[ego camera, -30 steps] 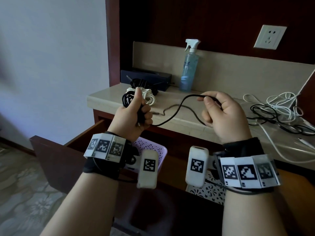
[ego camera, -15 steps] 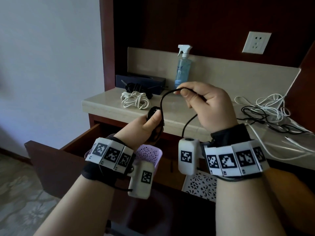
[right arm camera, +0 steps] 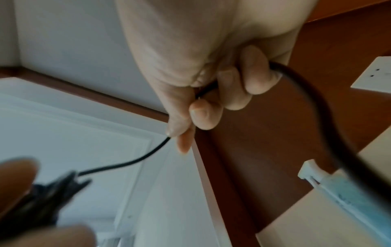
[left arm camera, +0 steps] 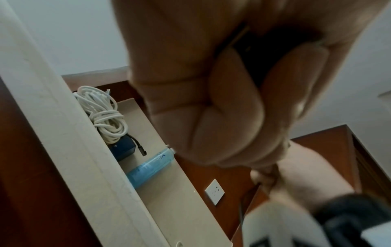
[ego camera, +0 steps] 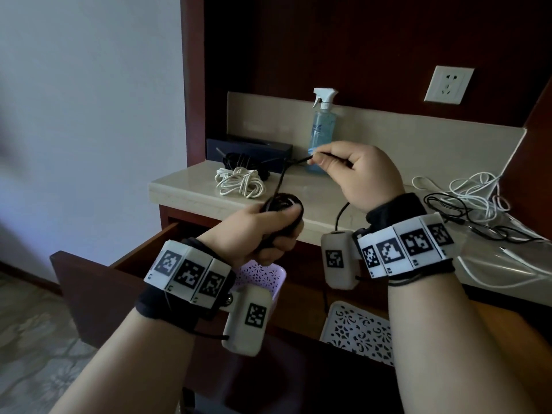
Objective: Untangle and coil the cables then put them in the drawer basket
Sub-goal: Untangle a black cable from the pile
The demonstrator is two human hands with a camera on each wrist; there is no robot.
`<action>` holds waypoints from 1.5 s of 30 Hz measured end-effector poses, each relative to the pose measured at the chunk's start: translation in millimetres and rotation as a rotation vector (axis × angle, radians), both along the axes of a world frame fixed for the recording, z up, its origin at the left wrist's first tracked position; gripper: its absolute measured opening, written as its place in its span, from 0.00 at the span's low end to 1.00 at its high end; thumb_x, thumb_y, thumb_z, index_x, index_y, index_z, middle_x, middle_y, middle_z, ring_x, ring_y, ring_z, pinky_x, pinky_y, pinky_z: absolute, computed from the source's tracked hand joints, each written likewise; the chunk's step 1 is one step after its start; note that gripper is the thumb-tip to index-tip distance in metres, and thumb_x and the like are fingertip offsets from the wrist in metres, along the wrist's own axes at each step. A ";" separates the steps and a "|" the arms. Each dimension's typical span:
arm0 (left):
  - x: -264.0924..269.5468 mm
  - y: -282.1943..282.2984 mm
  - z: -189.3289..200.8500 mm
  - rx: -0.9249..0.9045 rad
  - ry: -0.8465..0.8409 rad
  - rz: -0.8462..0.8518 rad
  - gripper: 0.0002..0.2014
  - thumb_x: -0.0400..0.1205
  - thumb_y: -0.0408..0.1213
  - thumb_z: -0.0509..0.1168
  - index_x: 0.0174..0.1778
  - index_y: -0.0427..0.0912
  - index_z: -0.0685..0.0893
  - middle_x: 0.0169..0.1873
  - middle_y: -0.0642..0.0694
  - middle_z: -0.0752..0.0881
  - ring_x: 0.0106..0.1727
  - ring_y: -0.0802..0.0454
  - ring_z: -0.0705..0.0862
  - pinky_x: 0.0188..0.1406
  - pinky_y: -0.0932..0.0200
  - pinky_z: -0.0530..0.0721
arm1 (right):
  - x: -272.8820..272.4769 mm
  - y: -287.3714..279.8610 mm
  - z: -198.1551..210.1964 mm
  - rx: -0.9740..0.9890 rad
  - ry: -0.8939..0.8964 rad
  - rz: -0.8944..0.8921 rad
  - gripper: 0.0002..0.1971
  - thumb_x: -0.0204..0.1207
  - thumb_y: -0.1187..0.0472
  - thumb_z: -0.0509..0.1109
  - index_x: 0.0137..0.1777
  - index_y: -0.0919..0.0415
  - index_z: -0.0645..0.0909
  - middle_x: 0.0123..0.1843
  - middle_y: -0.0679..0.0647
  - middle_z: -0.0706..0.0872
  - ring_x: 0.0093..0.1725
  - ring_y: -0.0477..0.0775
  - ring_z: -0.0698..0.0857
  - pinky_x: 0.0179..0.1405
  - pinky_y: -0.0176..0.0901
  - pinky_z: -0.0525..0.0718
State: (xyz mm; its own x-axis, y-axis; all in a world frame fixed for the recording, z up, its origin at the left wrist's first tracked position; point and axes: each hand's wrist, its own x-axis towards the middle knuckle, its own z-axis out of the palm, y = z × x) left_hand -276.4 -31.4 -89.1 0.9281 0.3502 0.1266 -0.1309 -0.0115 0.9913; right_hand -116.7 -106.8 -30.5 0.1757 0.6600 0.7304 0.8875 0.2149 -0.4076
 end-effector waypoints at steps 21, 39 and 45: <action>6.3 19.5 -6.6 -0.308 -0.402 0.397 0.23 0.87 0.55 0.44 0.41 0.45 0.77 0.28 0.47 0.75 0.25 0.55 0.70 0.24 0.63 0.62 | -15.8 -4.7 -65.4 -0.322 0.144 0.079 0.15 0.82 0.65 0.59 0.63 0.53 0.80 0.37 0.44 0.79 0.37 0.40 0.78 0.42 0.33 0.76; 2.0 37.8 -0.8 -0.271 -0.384 0.776 0.19 0.85 0.55 0.54 0.36 0.44 0.73 0.23 0.51 0.74 0.20 0.57 0.71 0.18 0.66 0.72 | -17.7 -20.9 -53.4 -0.081 -0.314 -0.065 0.12 0.72 0.43 0.66 0.45 0.45 0.89 0.33 0.41 0.75 0.38 0.47 0.74 0.32 0.34 0.65; 6.0 12.8 -2.1 0.079 -0.078 0.496 0.18 0.87 0.48 0.51 0.36 0.42 0.72 0.22 0.48 0.73 0.15 0.59 0.70 0.14 0.68 0.68 | -32.2 -17.2 -33.3 0.113 -0.415 0.137 0.12 0.72 0.46 0.67 0.42 0.50 0.90 0.27 0.46 0.75 0.32 0.49 0.71 0.35 0.43 0.70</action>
State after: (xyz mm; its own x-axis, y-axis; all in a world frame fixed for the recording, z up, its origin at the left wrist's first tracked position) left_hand -270.4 -18.6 -91.1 0.6392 0.7328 0.2331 -0.1644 -0.1658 0.9724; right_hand -148.9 -124.0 -63.8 -0.2311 0.5687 0.7894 0.9311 0.3647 0.0098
